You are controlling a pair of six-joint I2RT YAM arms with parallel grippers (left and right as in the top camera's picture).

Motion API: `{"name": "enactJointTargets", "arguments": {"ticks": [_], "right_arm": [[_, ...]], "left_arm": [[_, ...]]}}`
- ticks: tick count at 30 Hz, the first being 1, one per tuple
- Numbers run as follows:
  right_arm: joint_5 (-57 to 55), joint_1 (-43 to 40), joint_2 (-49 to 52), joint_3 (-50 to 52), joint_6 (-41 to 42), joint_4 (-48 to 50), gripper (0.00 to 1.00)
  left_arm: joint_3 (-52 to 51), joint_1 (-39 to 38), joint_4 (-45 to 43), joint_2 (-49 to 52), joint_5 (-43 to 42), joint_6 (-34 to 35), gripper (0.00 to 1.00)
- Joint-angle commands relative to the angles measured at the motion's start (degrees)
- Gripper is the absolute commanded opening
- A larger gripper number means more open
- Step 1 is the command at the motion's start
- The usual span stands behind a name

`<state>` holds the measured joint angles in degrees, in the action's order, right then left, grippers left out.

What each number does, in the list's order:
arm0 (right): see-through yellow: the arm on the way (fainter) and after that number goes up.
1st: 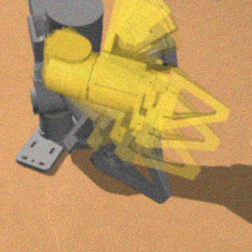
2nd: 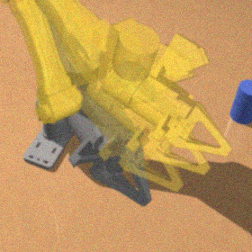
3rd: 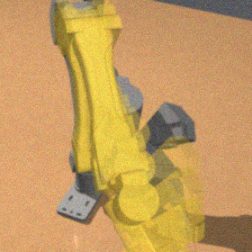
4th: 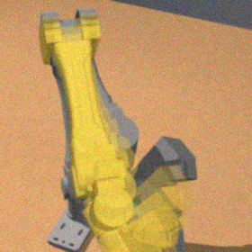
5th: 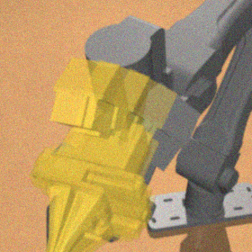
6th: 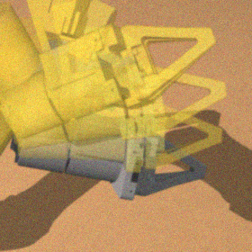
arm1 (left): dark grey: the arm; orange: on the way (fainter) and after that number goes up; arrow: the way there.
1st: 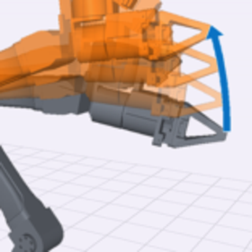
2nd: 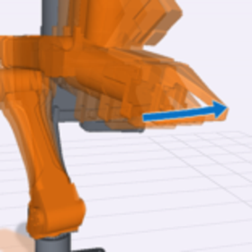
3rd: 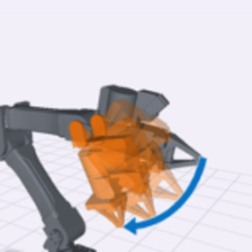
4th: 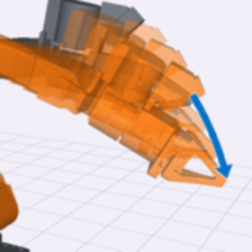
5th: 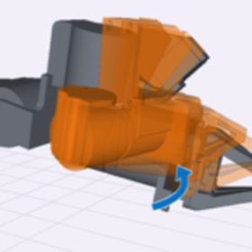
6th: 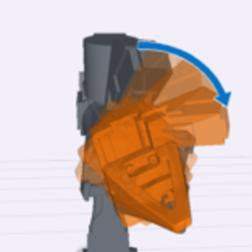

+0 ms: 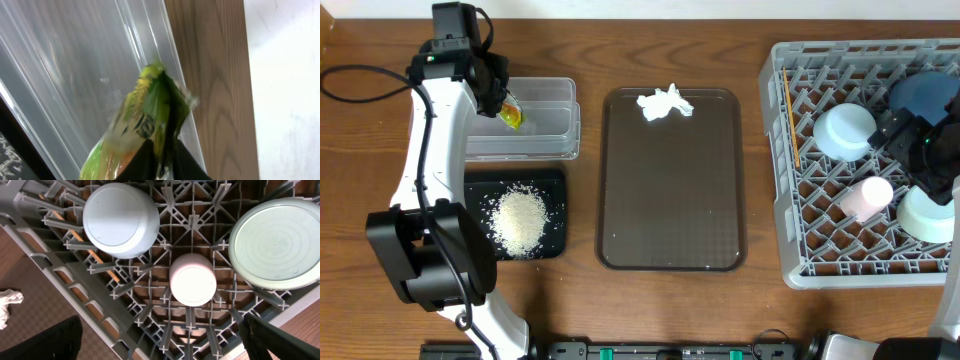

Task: Sort waste into correct bins and load items into the dishwasher rack
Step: 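Carry the wrapper left and drop it into the clear bin, then move the left gripper back to the white tissue on the brown tray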

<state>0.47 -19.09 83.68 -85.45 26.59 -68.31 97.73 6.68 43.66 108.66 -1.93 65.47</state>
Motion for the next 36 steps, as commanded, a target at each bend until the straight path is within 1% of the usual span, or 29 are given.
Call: {"name": "enactJointTargets", "arguments": {"ticks": [1,2,4,6,7,8,9,12,13,16,20,22,23,25,27,29,32,36], "right_arm": [[-0.02,-0.35,-0.13,-0.66,0.81,-0.07,0.99],[-0.02,-0.35,-0.13,-0.66,0.81,-0.07,0.99],[-0.02,-0.35,-0.13,-0.66,0.81,-0.09,0.99],[-0.02,-0.35,-0.15,-0.66,0.81,-0.07,0.99],[-0.02,-0.35,-0.13,-0.66,0.81,-0.09,0.99],[-0.02,-0.35,-0.13,-0.66,0.81,-0.09,0.99],[-0.02,-0.35,-0.13,-0.66,0.81,-0.09,0.99],[-0.02,-0.35,-0.13,-0.66,0.81,-0.09,0.99],[-0.02,-0.35,-0.13,-0.66,0.81,-0.09,0.99],[-0.02,-0.35,-0.13,-0.66,0.81,-0.07,0.99],[-0.02,-0.35,-0.13,-0.66,0.81,-0.09,0.99],[-0.02,-0.35,-0.13,-0.66,0.81,-0.07,0.99],[-0.02,-0.35,-0.13,-0.66,0.81,-0.07,0.99],[-0.02,-0.35,-0.13,-0.66,0.81,-0.09,0.99],[-0.02,-0.35,-0.13,-0.66,0.81,-0.09,0.99],[-0.02,-0.35,-0.13,-0.66,0.81,-0.09,0.99],[-0.02,-0.35,-0.13,-0.66,0.81,-0.07,0.99],[-0.02,-0.35,-0.13,-0.66,0.81,-0.09,0.99]], "left_arm": [[-0.2,0.07,0.15,0.44,-1.73,2.16,0.37],[-0.2,0.07,0.2,0.44,-1.73,2.16,0.41],[-0.2,0.07,0.33,0.44,-1.75,2.14,0.45],[-0.2,0.04,0.42,0.44,-1.75,2.12,0.57],[-0.2,0.04,0.44,0.44,-1.75,1.9,0.67],[-0.2,0.04,0.42,0.44,-2.03,0.9,0.7],[-0.2,0.04,0.42,0.42,-2.45,-0.37,0.71],[-0.17,-0.02,-0.07,0.04,-6.49,-7.26,0.71],[-0.17,-0.11,-0.44,-0.17,-8.44,-9.94,0.76],[-0.15,-0.85,-2.16,-1.33,-14.27,-17.05,0.81],[-0.15,-3.8,-7.72,-3.93,-24.61,-32.57,0.85],[-0.15,-6.51,-9.97,-4.87,-28.0,-40.68,0.86],[-0.15,-8.31,-10.45,-5.14,-28.3,-44.7,0.88],[-0.15,-11.63,-10.88,-5.14,-28.15,-51.54,0.88],[-0.17,-15.65,-10.8,-4.52,-25.07,-57.48,0.89],[-0.17,-19.02,-10.86,-3.76,-20.22,-60.46,0.89],[-0.17,-24.11,-11.52,-1.81,-11.37,-62.9,0.89],[-0.17,-29.0,-13.64,2.12,-5.7,-66.82,0.9]]}}
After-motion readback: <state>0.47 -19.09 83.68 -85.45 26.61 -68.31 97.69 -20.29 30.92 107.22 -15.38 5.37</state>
